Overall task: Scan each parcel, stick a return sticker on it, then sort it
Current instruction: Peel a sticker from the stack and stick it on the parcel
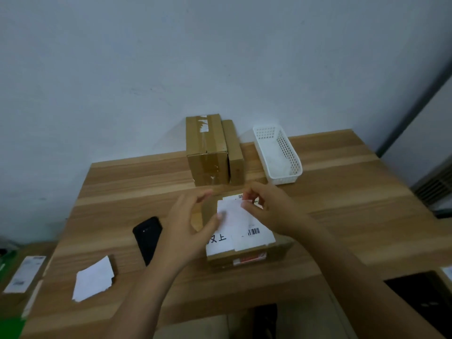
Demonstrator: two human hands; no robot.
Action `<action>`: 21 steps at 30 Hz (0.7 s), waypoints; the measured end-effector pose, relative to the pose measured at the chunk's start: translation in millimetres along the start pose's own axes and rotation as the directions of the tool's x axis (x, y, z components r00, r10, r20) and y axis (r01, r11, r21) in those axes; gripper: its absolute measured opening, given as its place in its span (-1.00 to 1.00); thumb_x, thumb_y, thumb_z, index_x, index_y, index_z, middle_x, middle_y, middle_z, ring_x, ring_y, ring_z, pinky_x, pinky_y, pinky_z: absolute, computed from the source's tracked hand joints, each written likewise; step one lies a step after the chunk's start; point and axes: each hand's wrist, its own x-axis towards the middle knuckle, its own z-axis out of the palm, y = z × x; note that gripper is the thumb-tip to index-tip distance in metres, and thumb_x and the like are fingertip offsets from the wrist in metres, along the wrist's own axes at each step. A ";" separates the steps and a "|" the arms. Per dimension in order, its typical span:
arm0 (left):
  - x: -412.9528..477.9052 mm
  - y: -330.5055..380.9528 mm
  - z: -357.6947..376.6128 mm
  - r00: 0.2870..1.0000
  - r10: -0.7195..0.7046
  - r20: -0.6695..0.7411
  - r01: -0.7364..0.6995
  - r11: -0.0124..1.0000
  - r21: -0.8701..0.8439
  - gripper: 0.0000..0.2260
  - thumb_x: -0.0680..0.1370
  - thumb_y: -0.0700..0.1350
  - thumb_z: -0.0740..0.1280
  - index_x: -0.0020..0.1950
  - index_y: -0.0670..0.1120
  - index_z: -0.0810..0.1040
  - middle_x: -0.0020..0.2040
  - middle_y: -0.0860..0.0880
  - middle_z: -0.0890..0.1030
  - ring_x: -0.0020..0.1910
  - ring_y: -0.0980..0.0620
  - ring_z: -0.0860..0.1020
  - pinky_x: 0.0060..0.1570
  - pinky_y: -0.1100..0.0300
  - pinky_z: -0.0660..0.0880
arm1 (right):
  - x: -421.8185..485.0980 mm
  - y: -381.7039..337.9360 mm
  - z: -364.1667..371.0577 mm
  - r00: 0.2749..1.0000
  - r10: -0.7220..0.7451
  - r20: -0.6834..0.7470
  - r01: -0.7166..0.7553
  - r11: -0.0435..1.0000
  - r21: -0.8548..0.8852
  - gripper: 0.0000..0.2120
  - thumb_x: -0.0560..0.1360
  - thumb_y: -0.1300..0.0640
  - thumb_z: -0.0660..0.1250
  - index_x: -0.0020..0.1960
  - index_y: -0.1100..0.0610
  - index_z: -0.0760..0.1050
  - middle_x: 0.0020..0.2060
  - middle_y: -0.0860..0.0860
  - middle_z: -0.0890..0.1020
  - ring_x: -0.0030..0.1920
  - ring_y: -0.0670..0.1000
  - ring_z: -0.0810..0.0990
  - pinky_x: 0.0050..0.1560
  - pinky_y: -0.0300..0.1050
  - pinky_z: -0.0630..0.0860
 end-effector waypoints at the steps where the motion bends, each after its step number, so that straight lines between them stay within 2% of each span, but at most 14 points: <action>1: -1.1 5.8 -0.5 0.998 0.049 0.031 -0.050 0.998 0.041 -0.71 0.50 0.09 0.39 0.18 0.23 0.43 0.10 0.36 0.44 0.16 0.39 0.39 0.08 0.52 0.32 | -5.8 -6.1 1.2 0.999 -0.038 0.009 0.039 0.999 -0.030 -0.97 0.55 0.03 0.31 -0.05 -0.06 0.47 -0.15 -0.21 0.53 -0.11 -0.20 0.43 -0.08 -0.24 0.37; 3: -1.9 12.1 1.2 0.987 0.139 0.085 -0.148 0.983 0.108 -0.88 0.52 0.11 0.34 0.02 0.16 0.49 -0.04 0.31 0.49 0.06 0.32 0.44 -0.05 0.43 0.35 | -15.5 -16.3 3.0 0.995 -0.087 0.040 0.090 0.993 -0.080 -0.94 0.54 0.01 0.31 -0.07 -0.11 0.44 -0.14 -0.23 0.52 -0.05 -0.19 0.42 -0.02 -0.22 0.36; 5: -6.1 12.3 3.9 0.982 0.156 0.109 -0.168 0.980 0.110 -0.93 0.54 0.07 0.31 -0.12 0.11 0.51 -0.18 0.23 0.51 -0.06 0.24 0.48 -0.16 0.34 0.36 | -24.0 -22.2 3.8 0.994 -0.094 0.047 0.099 0.989 -0.107 -0.92 0.53 -0.01 0.31 -0.07 -0.17 0.41 -0.13 -0.26 0.50 -0.02 -0.23 0.39 0.00 -0.23 0.33; 7: -13.0 10.1 5.9 0.992 0.054 0.111 -0.060 0.997 0.049 -0.93 0.55 0.03 0.32 -0.14 0.13 0.51 -0.19 0.18 0.54 -0.11 0.24 0.49 -0.18 0.32 0.39 | -31.3 -21.8 5.2 0.998 -0.056 0.019 0.057 0.995 -0.083 -0.85 0.52 -0.02 0.33 0.05 -0.19 0.42 -0.07 -0.26 0.48 -0.01 -0.26 0.40 -0.03 -0.28 0.34; 8: -16.5 8.8 7.0 0.995 -0.003 0.103 0.002 1.000 0.004 -0.93 0.55 0.02 0.33 -0.14 0.13 0.52 -0.18 0.16 0.55 -0.11 0.25 0.49 -0.17 0.34 0.40 | -34.7 -20.3 6.5 1.000 -0.007 -0.002 0.007 0.999 -0.044 -0.75 0.51 -0.03 0.35 0.16 -0.18 0.41 -0.01 -0.24 0.47 -0.01 -0.25 0.41 -0.04 -0.31 0.37; 10: -21.7 6.6 9.7 0.992 -0.118 0.053 0.123 0.987 -0.106 -0.93 0.56 -0.01 0.33 -0.12 0.09 0.54 -0.17 0.11 0.58 -0.13 0.23 0.51 -0.18 0.35 0.42 | -41.0 -17.4 7.6 0.989 0.127 -0.073 -0.121 0.989 0.082 -0.56 0.48 -0.07 0.39 0.31 -0.16 0.34 0.07 -0.20 0.45 0.00 -0.20 0.45 -0.02 -0.28 0.45; 11: -23.0 5.4 11.0 0.982 -0.188 0.018 0.188 0.967 -0.175 -0.93 0.56 -0.03 0.34 -0.11 0.05 0.56 -0.17 0.08 0.60 -0.14 0.21 0.52 -0.19 0.34 0.43 | -44.0 -16.8 7.7 0.975 0.200 -0.099 -0.182 0.970 0.163 -0.53 0.47 -0.09 0.40 0.32 -0.14 0.33 0.08 -0.18 0.46 0.01 -0.17 0.47 -0.02 -0.23 0.50; 13: -24.0 4.1 13.4 0.938 -0.345 -0.041 0.313 0.890 -0.331 -0.92 0.57 -0.05 0.34 -0.08 -0.02 0.58 -0.17 0.03 0.61 -0.18 0.14 0.54 -0.27 0.42 0.45 | -48.8 -15.2 9.9 0.949 0.305 -0.080 -0.270 0.916 0.296 -0.61 0.47 -0.12 0.40 0.24 -0.09 0.41 0.05 -0.16 0.51 -0.01 -0.15 0.51 -0.06 -0.23 0.54; 15: -24.8 5.1 16.9 0.888 -0.457 -0.050 0.388 0.802 -0.454 -0.89 0.57 -0.05 0.34 -0.04 -0.07 0.59 -0.16 -0.01 0.62 -0.24 0.17 0.54 -0.37 0.48 0.42 | -51.8 -13.3 15.0 0.937 0.348 -0.021 -0.321 0.886 0.335 -0.73 0.49 -0.12 0.37 0.12 -0.04 0.49 -0.01 -0.15 0.56 -0.05 -0.14 0.56 -0.14 -0.28 0.53; 17: -25.4 7.2 23.1 0.871 -0.489 -0.039 0.407 0.765 -0.499 -0.88 0.57 -0.04 0.34 -0.01 -0.07 0.59 -0.13 -0.05 0.63 -0.25 0.18 0.54 -0.36 0.45 0.44 | -52.1 -10.1 20.5 0.933 0.359 0.007 -0.337 0.870 0.361 -0.81 0.52 -0.10 0.35 0.03 -0.02 0.52 -0.08 -0.16 0.59 -0.09 -0.11 0.60 -0.17 -0.27 0.57; 21: -22.2 7.9 37.4 0.859 -0.511 -0.027 0.427 0.746 -0.512 -0.88 0.55 0.00 0.35 -0.01 -0.03 0.59 -0.11 -0.05 0.65 -0.16 0.07 0.58 -0.21 0.25 0.48 | -44.1 -2.9 21.2 0.922 0.387 0.023 -0.361 0.836 0.413 -0.85 0.55 -0.04 0.32 -0.04 0.03 0.54 -0.09 -0.17 0.58 -0.16 -0.11 0.63 -0.26 -0.26 0.59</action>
